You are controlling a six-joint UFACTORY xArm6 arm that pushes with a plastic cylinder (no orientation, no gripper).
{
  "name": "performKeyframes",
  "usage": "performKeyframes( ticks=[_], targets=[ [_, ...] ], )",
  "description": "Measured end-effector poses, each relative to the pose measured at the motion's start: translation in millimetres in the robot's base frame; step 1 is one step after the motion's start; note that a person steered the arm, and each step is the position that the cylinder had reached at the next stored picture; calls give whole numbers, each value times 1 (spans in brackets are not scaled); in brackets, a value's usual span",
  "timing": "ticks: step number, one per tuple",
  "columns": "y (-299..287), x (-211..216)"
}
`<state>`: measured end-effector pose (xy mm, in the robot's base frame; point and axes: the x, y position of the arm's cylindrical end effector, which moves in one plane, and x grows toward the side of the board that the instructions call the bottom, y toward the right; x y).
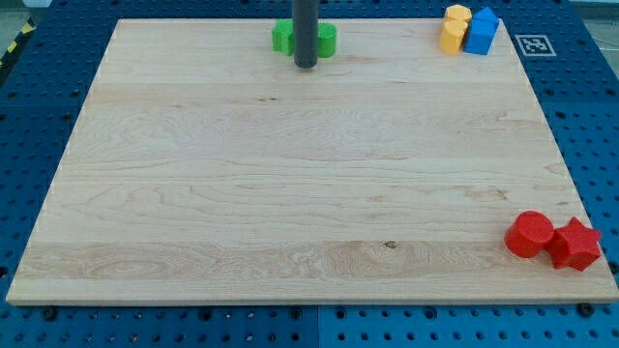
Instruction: Push the yellow hexagon into the green star
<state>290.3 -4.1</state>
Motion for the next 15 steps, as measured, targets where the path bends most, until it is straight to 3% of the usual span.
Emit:
performKeyframes(
  ticks=[3, 5, 8, 9, 10, 13, 15],
  targets=[
    [37, -38],
    [76, -33],
    [275, 43],
    [319, -8],
    [316, -86],
    [281, -99],
    [191, -99]
  ],
)
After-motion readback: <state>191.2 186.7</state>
